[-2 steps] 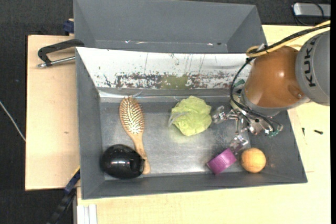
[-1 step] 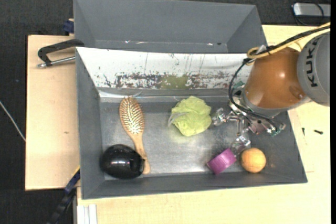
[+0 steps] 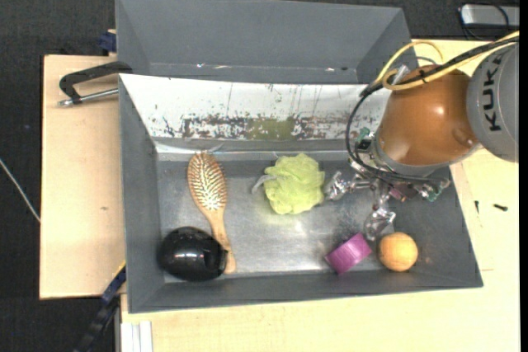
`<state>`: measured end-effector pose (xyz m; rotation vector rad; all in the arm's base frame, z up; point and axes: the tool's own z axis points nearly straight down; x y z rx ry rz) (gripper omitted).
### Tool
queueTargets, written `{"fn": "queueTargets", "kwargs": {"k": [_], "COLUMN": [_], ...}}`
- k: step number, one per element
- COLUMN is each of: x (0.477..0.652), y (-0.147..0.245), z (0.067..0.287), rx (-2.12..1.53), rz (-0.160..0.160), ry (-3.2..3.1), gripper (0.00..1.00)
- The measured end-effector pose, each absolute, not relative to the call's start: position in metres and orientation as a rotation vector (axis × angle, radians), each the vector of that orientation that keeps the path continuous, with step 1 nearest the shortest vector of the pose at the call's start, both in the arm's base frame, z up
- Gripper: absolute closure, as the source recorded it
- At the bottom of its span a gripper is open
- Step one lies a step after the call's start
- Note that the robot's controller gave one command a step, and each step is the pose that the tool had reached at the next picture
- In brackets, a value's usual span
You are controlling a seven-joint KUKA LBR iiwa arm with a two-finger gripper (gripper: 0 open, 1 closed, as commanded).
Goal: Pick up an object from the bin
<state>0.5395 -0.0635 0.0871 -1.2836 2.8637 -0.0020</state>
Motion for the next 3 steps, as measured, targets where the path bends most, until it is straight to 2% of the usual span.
{"fn": "queueTargets", "kwargs": {"k": [1,2,3], "x": [0.557,0.555,0.524], "y": [-0.054,-0.053,-0.067], "z": [0.131,0.132,0.109], "rx": [-1.647,-1.760,-2.017], "rz": [0.002,-0.011,0.001], "ry": [2.672,2.589,2.405], "gripper": [0.00,0.00,0.00]}}
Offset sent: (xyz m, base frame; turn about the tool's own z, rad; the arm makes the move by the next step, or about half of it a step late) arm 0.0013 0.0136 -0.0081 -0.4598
